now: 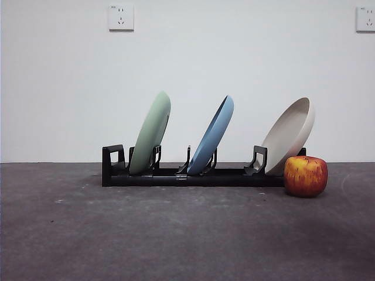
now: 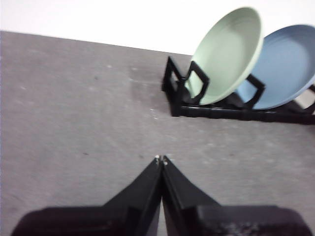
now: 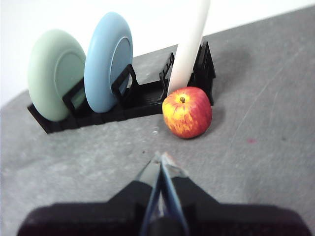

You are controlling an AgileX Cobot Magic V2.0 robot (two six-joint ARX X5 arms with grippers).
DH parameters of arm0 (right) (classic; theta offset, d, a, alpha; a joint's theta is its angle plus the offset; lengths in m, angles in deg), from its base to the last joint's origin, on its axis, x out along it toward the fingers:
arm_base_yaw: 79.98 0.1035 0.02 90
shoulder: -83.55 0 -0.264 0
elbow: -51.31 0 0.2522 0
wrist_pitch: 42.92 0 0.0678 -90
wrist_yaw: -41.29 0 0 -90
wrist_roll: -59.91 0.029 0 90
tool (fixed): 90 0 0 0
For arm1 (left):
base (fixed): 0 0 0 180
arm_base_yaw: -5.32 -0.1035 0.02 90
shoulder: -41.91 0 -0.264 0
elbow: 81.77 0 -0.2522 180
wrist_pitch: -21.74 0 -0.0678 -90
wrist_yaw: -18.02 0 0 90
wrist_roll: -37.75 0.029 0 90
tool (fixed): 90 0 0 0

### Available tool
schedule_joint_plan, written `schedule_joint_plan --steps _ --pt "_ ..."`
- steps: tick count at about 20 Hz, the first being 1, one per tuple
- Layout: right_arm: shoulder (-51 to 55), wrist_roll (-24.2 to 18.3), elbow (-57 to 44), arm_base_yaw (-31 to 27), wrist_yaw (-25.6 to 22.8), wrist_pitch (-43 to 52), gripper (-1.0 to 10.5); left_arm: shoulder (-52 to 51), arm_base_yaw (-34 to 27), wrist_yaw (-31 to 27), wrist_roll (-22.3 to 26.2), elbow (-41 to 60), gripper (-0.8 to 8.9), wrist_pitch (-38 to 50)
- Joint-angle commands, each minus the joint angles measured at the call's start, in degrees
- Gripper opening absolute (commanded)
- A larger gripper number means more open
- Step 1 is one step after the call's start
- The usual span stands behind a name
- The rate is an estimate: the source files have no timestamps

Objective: Take the green plate from the plate rack,put the plate on the table,take the apple from the table,put the apple in the plate

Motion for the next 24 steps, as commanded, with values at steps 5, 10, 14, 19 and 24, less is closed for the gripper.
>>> schedule_joint_plan --steps 5,10,14,19,24 --pt "-3.72 5.64 6.16 0.02 0.04 -0.33 -0.1 0.17 -0.20 4.55 -6.64 -4.15 -0.07 -2.95" --pt "-9.81 3.78 13.27 0.02 0.13 -2.58 -0.1 2.45 -0.20 6.88 -6.58 -9.64 -0.07 -7.67" --pt "-16.37 -2.95 21.53 0.04 0.46 -11.21 -0.1 6.60 -0.20 11.02 -6.32 -14.40 -0.07 -9.92" --pt "-24.26 -12.15 32.17 0.07 3.19 -23.89 -0.1 13.70 -0.17 16.35 -2.34 -21.16 -0.07 -13.73" --pt "-31.08 -19.08 42.10 0.09 4.50 -36.74 -0.1 21.73 -0.09 20.63 4.79 -29.44 -0.08 -21.77"
